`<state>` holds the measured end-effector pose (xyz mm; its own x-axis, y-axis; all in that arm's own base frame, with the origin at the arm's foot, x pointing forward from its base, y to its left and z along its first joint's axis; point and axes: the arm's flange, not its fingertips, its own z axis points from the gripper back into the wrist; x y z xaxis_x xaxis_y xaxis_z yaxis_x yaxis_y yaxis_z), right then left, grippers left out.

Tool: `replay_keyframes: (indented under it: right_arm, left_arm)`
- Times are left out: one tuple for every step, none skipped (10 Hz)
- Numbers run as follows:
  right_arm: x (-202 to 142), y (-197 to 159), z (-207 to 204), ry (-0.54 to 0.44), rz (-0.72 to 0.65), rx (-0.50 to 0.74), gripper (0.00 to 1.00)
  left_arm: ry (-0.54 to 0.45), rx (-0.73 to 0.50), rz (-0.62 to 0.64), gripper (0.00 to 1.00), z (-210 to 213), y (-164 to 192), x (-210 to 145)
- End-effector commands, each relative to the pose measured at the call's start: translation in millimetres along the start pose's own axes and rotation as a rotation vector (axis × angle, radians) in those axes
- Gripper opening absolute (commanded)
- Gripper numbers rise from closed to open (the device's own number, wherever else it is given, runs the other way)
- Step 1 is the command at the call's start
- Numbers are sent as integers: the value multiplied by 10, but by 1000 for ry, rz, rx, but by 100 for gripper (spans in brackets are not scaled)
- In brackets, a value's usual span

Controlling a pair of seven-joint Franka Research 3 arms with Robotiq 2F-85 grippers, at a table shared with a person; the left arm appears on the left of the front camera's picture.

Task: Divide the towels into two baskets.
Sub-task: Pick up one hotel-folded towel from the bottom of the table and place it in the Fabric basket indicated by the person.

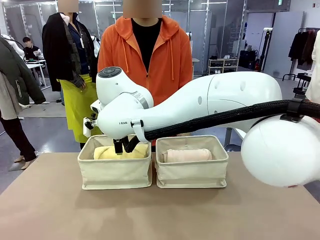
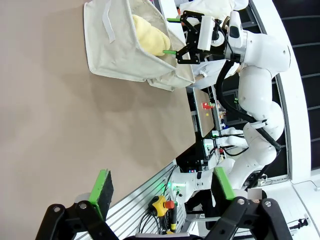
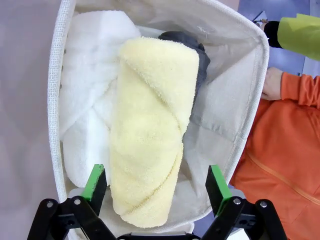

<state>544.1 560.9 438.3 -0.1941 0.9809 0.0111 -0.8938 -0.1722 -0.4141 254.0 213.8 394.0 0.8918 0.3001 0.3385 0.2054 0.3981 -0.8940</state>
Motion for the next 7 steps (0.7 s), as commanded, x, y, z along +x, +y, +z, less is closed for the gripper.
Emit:
replay_keyframes:
  right_arm:
    - [13, 16, -34, 0, 5, 5, 100]
    - [13, 16, -34, 0, 5, 5, 100]
    - [13, 16, -34, 0, 5, 5, 100]
    - [13, 16, -34, 0, 5, 5, 100]
    - [13, 16, -34, 0, 5, 5, 100]
    - [13, 16, -34, 0, 5, 5, 100]
    - [13, 16, -34, 0, 5, 5, 100]
  left_arm:
    - [4, -8, -2, 100, 40, -37, -22]
    - [4, -8, -2, 100, 40, -37, -22]
    - [4, -8, -2, 100, 40, -37, -22]
    - [4, -8, -2, 100, 40, -37, -22]
    - [4, -8, -2, 100, 40, -37, -22]
    - [4, -8, -2, 100, 40, -37, -22]
    - [4, -8, -2, 100, 40, -37, -22]
